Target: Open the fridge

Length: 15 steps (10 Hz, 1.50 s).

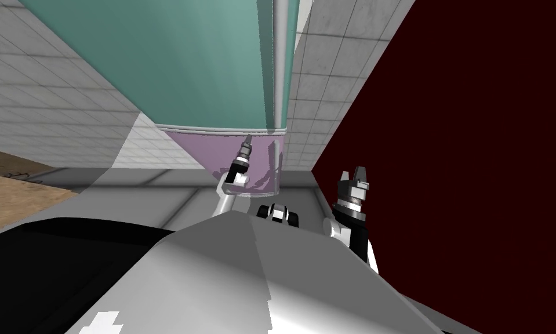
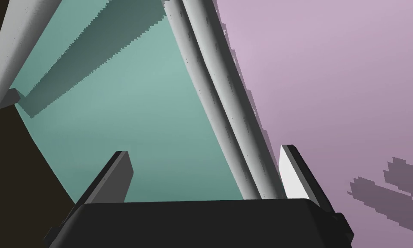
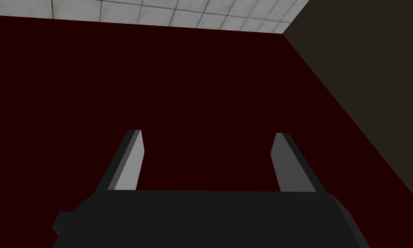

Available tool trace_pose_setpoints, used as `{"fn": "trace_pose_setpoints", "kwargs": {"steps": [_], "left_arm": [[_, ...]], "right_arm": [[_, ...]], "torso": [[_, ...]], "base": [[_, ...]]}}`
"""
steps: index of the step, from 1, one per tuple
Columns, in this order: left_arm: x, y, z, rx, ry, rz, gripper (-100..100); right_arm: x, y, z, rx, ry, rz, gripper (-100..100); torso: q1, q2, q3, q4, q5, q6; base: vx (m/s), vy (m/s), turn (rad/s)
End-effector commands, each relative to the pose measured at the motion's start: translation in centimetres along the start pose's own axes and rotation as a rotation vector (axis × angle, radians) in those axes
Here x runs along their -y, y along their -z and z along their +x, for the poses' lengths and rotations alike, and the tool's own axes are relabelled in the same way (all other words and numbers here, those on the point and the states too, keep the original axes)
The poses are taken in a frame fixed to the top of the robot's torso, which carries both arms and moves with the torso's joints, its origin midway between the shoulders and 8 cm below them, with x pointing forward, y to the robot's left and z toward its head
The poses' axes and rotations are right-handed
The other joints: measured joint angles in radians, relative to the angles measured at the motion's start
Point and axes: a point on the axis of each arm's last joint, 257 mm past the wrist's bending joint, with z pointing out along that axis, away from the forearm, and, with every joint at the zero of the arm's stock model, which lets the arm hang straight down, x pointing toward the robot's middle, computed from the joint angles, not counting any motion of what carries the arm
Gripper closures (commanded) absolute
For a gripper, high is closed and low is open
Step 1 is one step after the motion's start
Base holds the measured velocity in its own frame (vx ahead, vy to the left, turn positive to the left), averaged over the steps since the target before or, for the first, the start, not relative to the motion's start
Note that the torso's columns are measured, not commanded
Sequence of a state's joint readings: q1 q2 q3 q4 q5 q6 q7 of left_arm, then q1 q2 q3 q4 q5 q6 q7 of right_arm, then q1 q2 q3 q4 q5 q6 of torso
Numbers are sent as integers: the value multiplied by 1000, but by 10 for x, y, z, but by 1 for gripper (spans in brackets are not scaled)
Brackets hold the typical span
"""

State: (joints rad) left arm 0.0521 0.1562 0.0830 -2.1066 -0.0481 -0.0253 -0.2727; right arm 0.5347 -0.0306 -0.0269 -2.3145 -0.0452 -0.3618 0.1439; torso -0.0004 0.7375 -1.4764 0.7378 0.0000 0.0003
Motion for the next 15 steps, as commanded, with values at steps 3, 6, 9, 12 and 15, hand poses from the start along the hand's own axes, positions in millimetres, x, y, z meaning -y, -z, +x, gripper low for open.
{"fn": "trace_pose_setpoints", "kwargs": {"steps": [3, 6, 9, 12, 15], "left_arm": [[-24, -18, 8, -29, -44, -81, -100], [-44, -33, 16, -52, -80, -147, -100], [-62, -47, 22, -75, -118, -213, -100], [-72, -53, 24, -86, -138, -249, -100], [-89, -64, 28, -107, -176, -315, -100]], "right_arm": [[0, 0, 0, 0, 0, 0, 0], [0, 0, 0, 0, 0, 0, 0], [0, 0, 0, 0, 0, 0, 0], [0, 0, 0, 0, 0, 0, 0], [0, 0, 0, 0, 0, 0, 0]], "torso": [[1, 1, 0, 0, 0, 0], [-1, 1, 1, 0, 0, 0], [1, 0, 0, 0, 0, -1], [0, 1, 1, 0, 0, 0], [-1, 1, 1, 0, 0, 0]], "base": [[-45, -9, -82], [-56, -16, -121], [-41, -9, -92], [-40, -13, -81], [-51, -19, -107]]}}
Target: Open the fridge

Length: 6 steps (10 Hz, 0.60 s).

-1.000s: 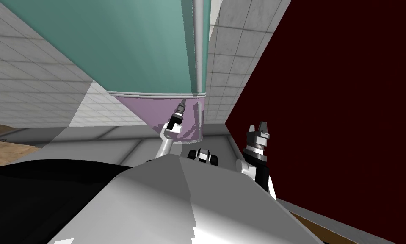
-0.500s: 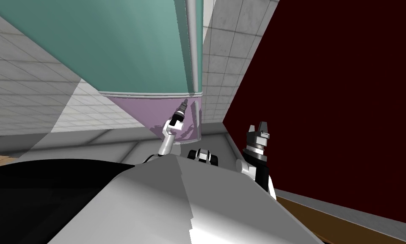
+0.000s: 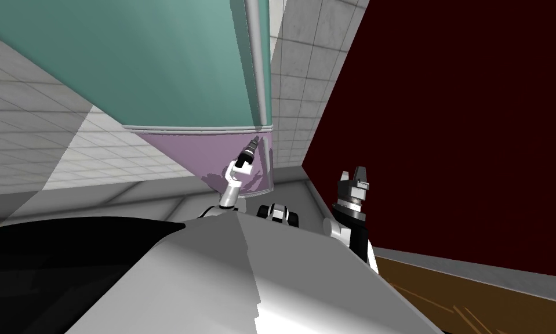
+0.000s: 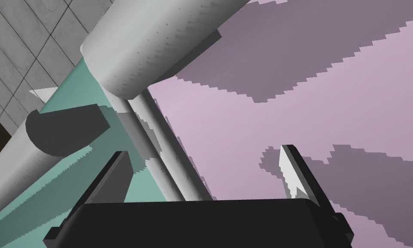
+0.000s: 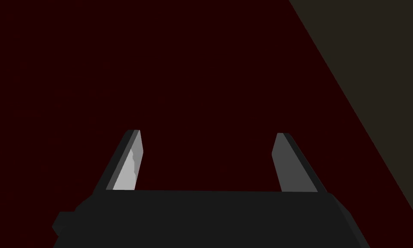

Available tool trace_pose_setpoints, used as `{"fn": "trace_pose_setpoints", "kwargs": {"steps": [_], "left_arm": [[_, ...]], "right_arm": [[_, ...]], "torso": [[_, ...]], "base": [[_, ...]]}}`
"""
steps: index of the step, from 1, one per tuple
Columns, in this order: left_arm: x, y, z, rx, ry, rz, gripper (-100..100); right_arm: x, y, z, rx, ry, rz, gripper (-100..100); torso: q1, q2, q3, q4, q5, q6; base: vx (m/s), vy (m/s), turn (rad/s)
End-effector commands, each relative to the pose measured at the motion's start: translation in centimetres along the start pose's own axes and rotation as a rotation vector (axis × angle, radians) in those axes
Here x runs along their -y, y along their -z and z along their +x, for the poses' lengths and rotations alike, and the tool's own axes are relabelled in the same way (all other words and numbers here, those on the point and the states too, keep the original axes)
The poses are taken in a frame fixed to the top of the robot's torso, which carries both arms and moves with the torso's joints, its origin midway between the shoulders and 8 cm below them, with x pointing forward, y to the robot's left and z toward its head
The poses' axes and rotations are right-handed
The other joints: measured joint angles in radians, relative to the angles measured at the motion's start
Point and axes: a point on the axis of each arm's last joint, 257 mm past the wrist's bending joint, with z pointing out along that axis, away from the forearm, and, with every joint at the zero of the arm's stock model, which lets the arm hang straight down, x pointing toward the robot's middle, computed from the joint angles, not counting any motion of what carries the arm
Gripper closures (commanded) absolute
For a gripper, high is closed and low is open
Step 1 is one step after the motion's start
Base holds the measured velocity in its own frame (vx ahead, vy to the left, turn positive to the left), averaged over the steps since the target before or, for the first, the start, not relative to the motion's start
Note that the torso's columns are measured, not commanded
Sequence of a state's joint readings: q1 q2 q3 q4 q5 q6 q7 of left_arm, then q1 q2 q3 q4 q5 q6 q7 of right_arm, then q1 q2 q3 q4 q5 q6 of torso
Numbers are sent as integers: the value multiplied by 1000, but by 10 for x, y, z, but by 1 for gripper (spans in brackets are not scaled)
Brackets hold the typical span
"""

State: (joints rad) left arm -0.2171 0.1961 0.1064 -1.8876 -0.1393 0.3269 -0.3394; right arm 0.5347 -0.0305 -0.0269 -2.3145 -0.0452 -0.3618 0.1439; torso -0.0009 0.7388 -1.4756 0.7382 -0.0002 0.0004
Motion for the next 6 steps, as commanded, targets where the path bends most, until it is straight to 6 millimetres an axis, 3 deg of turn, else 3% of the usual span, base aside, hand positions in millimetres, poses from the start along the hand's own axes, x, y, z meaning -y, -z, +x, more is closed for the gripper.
{"fn": "trace_pose_setpoints", "kwargs": {"steps": [1, 6], "left_arm": [[-10, -13, 3, -17, -30, -58, -100], [-25, -31, 5, -40, -78, -146, -100]], "right_arm": [[0, 0, 0, 0, 0, 0, 0], [0, 0, 0, 0, 0, 0, 0]], "torso": [[1, -1, 0, 0, 0, -1], [0, -3, -2, -2, 0, 2]], "base": [[-42, -9, -103], [-44, -13, -89]]}}
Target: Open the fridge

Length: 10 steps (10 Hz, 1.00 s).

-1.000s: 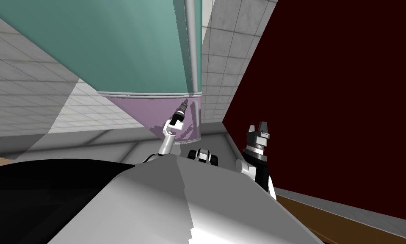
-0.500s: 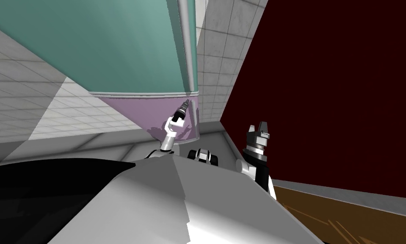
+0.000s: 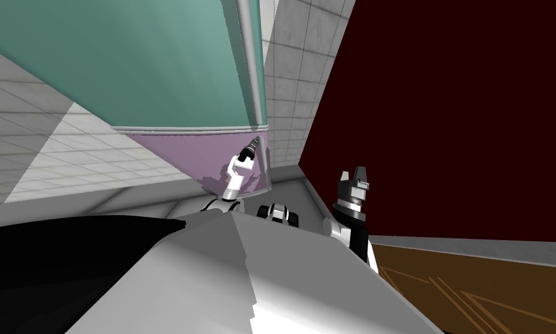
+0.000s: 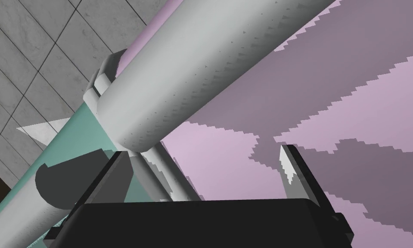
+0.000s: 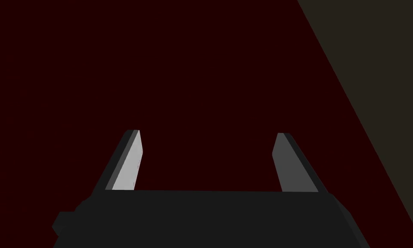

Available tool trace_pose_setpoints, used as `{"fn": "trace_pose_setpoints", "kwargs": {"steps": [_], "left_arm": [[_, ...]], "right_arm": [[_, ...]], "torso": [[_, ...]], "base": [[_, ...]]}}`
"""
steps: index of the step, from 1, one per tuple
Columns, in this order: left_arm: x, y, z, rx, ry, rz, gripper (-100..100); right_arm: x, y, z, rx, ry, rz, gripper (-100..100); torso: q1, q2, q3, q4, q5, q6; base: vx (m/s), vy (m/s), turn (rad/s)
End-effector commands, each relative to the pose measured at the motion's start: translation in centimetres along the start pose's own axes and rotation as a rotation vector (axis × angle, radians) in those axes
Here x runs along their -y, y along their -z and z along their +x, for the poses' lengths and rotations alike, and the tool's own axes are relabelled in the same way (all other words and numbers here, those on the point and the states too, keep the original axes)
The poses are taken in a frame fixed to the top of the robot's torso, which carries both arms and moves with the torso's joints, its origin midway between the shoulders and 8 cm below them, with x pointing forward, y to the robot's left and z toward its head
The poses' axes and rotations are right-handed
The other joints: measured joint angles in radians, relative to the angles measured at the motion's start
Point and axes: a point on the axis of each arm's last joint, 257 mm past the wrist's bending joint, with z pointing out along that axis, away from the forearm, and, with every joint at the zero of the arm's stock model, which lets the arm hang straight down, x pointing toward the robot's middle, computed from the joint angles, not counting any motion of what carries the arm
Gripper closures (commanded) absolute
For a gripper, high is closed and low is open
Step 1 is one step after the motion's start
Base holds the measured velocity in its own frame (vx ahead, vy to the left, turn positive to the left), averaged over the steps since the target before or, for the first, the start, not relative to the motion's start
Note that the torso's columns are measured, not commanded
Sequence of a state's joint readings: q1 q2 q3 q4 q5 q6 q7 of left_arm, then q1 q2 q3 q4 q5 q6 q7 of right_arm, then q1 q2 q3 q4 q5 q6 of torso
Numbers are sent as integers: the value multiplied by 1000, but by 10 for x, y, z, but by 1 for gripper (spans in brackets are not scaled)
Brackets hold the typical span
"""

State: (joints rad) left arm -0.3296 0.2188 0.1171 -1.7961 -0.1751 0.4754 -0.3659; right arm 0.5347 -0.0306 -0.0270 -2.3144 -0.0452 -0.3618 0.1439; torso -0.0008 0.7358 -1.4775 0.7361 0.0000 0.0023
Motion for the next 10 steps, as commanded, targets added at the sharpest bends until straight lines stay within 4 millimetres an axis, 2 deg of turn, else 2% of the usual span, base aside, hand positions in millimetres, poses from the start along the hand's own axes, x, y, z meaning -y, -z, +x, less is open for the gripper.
{"fn": "trace_pose_setpoints", "kwargs": {"steps": [1, 7, 10], "left_arm": [[-6, -8, 2, -14, -24, -47, -100], [-18, -27, -5, -27, -86, -142, -100], [-15, -25, -6, -24, -82, -134, -100]], "right_arm": [[0, 0, 0, 0, 0, 0, 0], [0, 0, 0, 0, 0, 0, 0], [0, 0, 0, 0, 0, 0, 0]], "torso": [[-1, -1, -1, -1, 0, 0], [1, -2, -2, -1, 0, -1], [4, -2, -1, 1, 1, -2]], "base": [[-31, -15, -83], [-37, -21, -91], [47, 15, -20]]}}
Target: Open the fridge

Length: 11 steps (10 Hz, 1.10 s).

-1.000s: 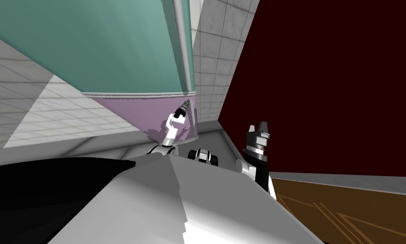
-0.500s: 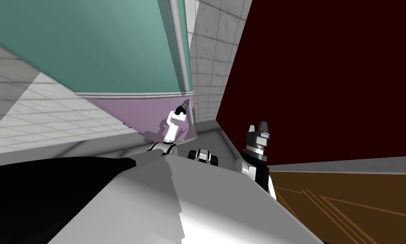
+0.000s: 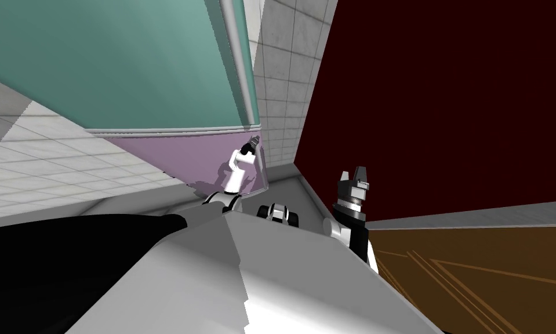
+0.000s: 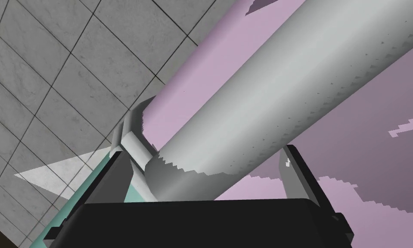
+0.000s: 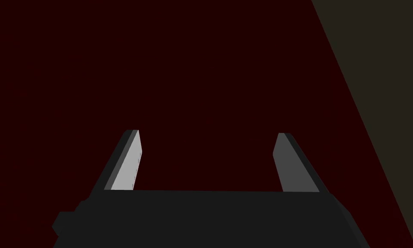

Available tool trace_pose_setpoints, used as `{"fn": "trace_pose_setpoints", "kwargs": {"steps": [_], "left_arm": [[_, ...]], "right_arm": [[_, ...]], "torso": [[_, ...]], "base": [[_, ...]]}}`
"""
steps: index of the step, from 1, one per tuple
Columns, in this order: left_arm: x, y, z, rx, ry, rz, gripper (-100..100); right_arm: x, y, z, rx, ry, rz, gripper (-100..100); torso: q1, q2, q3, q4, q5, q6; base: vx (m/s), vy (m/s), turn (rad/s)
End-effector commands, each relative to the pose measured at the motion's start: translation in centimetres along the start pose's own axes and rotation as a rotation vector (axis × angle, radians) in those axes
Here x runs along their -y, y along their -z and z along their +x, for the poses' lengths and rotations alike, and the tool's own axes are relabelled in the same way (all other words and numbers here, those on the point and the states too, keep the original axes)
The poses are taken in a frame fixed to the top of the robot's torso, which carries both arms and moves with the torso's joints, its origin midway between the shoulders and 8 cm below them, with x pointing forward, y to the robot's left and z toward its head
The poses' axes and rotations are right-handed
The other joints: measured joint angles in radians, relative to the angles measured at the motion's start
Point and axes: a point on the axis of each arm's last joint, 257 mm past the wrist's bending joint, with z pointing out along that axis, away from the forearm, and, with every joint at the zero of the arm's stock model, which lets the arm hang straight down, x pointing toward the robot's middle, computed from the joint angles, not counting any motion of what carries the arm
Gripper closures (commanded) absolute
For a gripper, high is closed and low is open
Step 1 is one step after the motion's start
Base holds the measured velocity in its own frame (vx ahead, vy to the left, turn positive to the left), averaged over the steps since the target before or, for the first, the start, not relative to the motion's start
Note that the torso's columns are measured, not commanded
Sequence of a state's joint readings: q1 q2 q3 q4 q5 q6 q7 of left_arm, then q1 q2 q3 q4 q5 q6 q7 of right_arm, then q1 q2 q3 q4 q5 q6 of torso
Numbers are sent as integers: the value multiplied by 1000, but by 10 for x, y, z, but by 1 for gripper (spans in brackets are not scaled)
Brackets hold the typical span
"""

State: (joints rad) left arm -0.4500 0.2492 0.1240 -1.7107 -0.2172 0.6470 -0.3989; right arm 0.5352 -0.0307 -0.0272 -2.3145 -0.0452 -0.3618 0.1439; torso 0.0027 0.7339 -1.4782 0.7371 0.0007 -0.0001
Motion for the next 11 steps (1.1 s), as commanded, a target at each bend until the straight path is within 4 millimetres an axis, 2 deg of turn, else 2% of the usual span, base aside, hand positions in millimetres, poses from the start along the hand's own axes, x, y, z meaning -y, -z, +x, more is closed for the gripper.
{"fn": "trace_pose_setpoints", "kwargs": {"steps": [1, 3, 4, 5, 11], "left_arm": [[0, 0, 0, 0, 0, -1, 100], [23, 4, 18, -39, -1, 43, 100], [23, 4, 18, -39, -1, 43, 100], [33, 6, 28, -59, -1, 63, 100], [94, 27, 85, -181, -2, 185, 100]], "right_arm": [[0, 0, 0, 0, 0, 0, 0], [0, 0, 0, 0, 0, 0, 0], [0, 0, 0, 0, 0, -1, 0], [0, 0, 0, 0, 0, -1, 0], [0, 0, 0, 0, 0, -1, 0]], "torso": [[-2, 3, 1, 0, 0, 0], [0, 10, 6, 1, 1, 3], [-1, 13, 8, -1, 2, 5], [-1, 7, 5, 1, 1, 0], [0, 9, 5, 2, 1, -3]], "base": [[7, 3, 2], [-213, 84, -69], [-253, 99, -101], [-265, 161, -90], [-367, 129, -97]]}}
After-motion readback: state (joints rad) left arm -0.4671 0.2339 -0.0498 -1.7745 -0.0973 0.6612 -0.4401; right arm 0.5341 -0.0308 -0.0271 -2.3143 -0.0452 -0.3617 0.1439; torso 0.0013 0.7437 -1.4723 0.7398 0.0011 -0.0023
